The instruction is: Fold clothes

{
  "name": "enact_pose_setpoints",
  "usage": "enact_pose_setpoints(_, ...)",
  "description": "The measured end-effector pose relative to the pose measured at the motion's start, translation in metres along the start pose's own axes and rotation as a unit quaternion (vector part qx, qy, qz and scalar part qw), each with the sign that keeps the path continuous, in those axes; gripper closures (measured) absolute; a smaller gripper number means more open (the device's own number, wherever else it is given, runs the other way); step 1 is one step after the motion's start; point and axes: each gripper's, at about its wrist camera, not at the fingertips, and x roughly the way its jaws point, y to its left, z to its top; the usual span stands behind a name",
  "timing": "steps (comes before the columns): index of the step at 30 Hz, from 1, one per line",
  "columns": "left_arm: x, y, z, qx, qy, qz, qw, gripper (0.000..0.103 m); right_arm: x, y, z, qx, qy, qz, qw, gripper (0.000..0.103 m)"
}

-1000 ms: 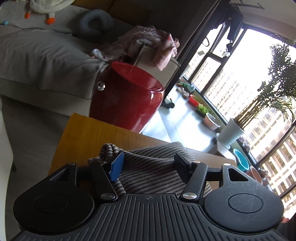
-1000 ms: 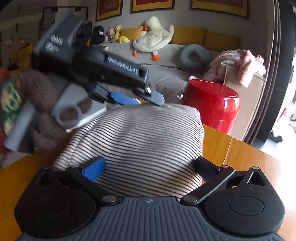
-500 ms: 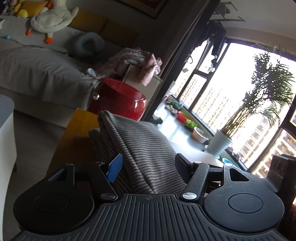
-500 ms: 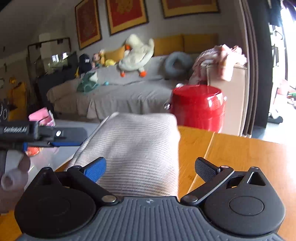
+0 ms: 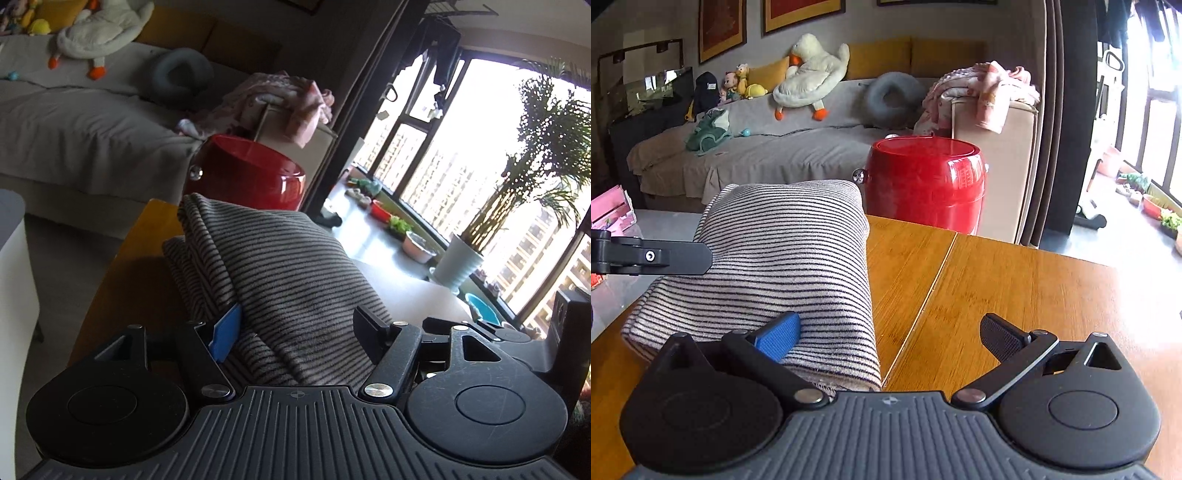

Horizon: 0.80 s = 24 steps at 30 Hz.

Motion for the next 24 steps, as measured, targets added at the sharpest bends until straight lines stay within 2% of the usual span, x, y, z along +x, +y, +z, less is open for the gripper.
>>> enact_pose_setpoints(1,-0.004,-0.002,-0.001,-0.002,-0.004,0.005,1.0,0.029,-0.004,0.0,-0.002,0.0,-0.008,-0.003,1.0,0.0)
enact_pose_setpoints(4,-0.015,-0.008,-0.008,-0.014,-0.015,0.031,0.9993,0.014,-0.018,0.002,-0.009,-0.002,-0.024,-0.01,1.0,0.0)
enact_pose_setpoints(6,-0.021,-0.013,-0.016,-0.019,-0.014,0.039,0.9989,0.013,-0.026,0.0,-0.015,0.005,-0.022,-0.008,1.0,0.0)
enact_pose_setpoints(11,-0.038,-0.03,-0.046,-0.018,0.006,0.087,0.996,0.007,-0.043,-0.007,-0.033,0.053,0.033,-0.022,0.998,0.0)
enact_pose_setpoints(14,-0.047,-0.04,-0.068,-0.021,0.027,0.118,0.9924,0.004,-0.061,-0.016,-0.046,0.086,0.032,-0.01,0.996,0.0)
enact_pose_setpoints(17,-0.06,-0.055,-0.089,-0.01,0.028,0.143,0.9893,0.0,-0.079,-0.019,-0.061,0.104,0.038,0.005,0.994,0.0)
enact_pose_setpoints(20,-0.07,-0.071,-0.106,0.007,0.02,0.178,0.9838,0.0,-0.095,-0.019,-0.072,0.101,0.04,0.011,0.994,0.0)
enact_pose_setpoints(24,-0.072,-0.091,-0.118,0.029,0.033,0.228,0.9726,0.0,-0.108,-0.019,-0.082,0.093,0.04,0.016,0.995,0.0)
